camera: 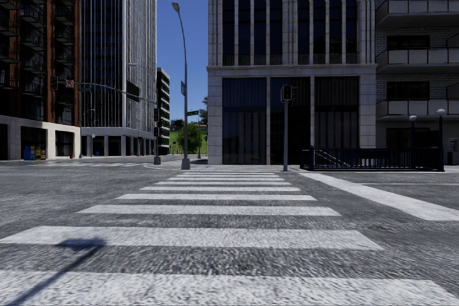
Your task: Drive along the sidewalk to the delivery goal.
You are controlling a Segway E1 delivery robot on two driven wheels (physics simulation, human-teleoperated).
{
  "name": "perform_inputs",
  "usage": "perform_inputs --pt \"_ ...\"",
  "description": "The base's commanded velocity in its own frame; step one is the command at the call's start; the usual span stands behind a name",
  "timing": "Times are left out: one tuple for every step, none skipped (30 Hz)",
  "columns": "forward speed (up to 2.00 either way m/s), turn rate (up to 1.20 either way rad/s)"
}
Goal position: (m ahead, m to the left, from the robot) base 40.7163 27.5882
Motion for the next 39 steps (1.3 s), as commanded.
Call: perform_inputs --pt "2.00 0.00" --pt "2.00 0.00" --pt "2.00 0.00" --pt "2.00 0.00" --pt "2.00 0.00" --pt "2.00 0.00" --pt "2.00 0.00" --pt "2.00 0.00" --pt "2.00 0.00" --pt "2.00 0.00" --pt "2.00 0.00" --pt "2.00 0.00" --pt "2.00 0.00" --pt "2.00 0.00" --pt "2.00 0.00" --pt "2.00 0.00" --pt "2.00 0.00" --pt "2.00 0.00" --pt "2.00 0.00" --pt "2.00 0.00" --pt "2.00 0.00" --pt "2.00 0.00" --pt "2.00 0.00" --pt "2.00 0.00" --pt "2.00 0.00" --pt "2.00 0.00" --pt "2.00 0.00" --pt "2.00 0.00" --pt "2.00 0.00" --pt "2.00 0.00" --pt "2.00 0.00" --pt "2.00 0.00" --pt "2.00 0.00" --pt "2.00 0.00" --pt "2.00 0.00" --pt "2.00 0.00" --pt "2.00 0.00" --pt "2.00 0.00" --pt "2.00 0.00"
